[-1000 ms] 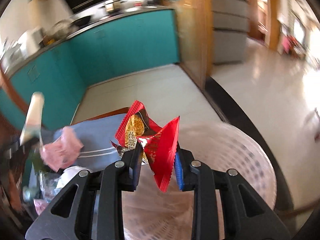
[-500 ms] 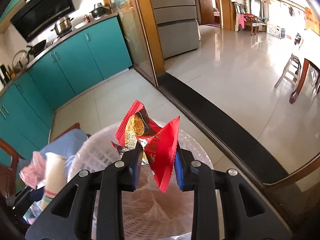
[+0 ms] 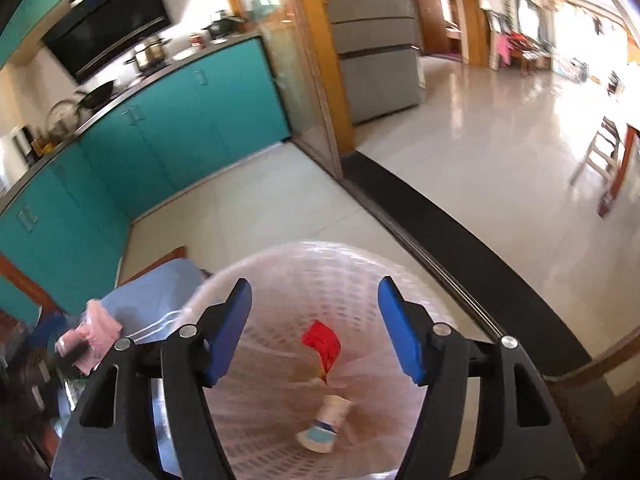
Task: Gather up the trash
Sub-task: 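Drop the paper cup and red wrapper into the white basket with both tools, then grasp the pink plastic bag with the left tool while the right tool grasps white tissue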
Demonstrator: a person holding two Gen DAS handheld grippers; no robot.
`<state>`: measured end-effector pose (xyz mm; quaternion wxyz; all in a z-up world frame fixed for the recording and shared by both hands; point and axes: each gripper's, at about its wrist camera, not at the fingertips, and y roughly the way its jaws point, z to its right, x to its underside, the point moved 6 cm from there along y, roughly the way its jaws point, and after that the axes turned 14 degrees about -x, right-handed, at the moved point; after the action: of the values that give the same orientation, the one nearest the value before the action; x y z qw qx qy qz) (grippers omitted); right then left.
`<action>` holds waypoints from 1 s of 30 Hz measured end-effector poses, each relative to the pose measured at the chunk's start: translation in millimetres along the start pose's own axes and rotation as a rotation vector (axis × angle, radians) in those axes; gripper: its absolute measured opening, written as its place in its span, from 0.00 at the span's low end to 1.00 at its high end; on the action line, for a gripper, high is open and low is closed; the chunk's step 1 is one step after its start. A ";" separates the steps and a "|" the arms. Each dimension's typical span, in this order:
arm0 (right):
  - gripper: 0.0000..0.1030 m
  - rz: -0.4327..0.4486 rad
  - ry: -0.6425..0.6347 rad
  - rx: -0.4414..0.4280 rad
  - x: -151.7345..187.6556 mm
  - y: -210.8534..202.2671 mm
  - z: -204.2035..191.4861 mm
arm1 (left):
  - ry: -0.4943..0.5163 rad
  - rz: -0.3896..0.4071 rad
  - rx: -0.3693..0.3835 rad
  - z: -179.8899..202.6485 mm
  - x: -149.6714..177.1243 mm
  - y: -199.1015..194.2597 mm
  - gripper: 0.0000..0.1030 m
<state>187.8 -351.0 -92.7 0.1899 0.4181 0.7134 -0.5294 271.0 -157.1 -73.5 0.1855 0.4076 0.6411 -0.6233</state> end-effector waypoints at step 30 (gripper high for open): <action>0.35 -0.446 -0.352 -0.405 122.3 135.8 -212.5 | -0.226 -0.331 -0.035 -127.2 60.7 90.0 0.53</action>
<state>261.9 -96.2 -182.8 0.2690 0.1080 0.8340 -0.4695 336.9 -28.4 -157.6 0.1584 0.2206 0.6852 -0.6759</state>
